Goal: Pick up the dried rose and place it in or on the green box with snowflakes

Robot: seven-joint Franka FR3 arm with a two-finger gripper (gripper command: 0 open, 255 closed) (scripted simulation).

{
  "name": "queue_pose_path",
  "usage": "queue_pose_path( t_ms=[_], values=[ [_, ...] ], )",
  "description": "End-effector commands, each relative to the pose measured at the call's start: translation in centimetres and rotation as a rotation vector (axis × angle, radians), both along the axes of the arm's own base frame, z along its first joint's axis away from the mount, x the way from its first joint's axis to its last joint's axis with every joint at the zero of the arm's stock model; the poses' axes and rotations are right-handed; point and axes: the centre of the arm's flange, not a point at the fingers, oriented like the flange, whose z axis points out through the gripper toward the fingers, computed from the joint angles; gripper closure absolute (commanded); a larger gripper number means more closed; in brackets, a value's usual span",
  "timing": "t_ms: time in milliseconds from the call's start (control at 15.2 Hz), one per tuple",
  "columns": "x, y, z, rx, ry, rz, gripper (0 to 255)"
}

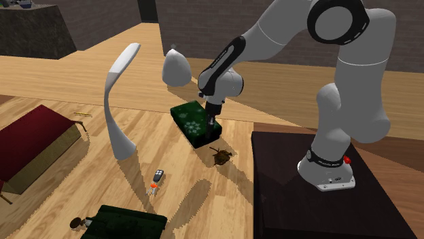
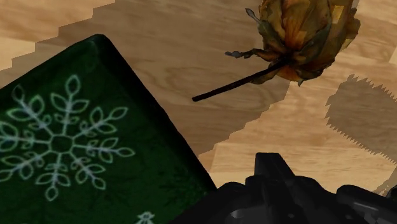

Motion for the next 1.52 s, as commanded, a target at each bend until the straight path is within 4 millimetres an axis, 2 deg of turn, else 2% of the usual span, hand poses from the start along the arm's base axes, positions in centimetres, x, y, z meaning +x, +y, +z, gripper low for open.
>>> queue_pose_path(
  t_ms=[0, 66, 330, 660, 1122, 1452],
  values=[
    [0.0, 0.0, 0.0, 0.000, 0.000, 0.000, 255],
    [0.0, 0.0, 0.0, 0.000, 0.000, 0.000, 0],
    [-3.8, 5.5, -0.1, -0.168, -0.034, 0.155, 0],
    [-9.7, 11.3, -1.6, -0.379, -0.077, 0.349, 0],
    [-9.0, 11.4, -5.2, -0.379, -0.077, 0.349, 0],
    [-9.0, 11.4, -5.5, -0.379, -0.077, 0.349, 0]
  ],
)
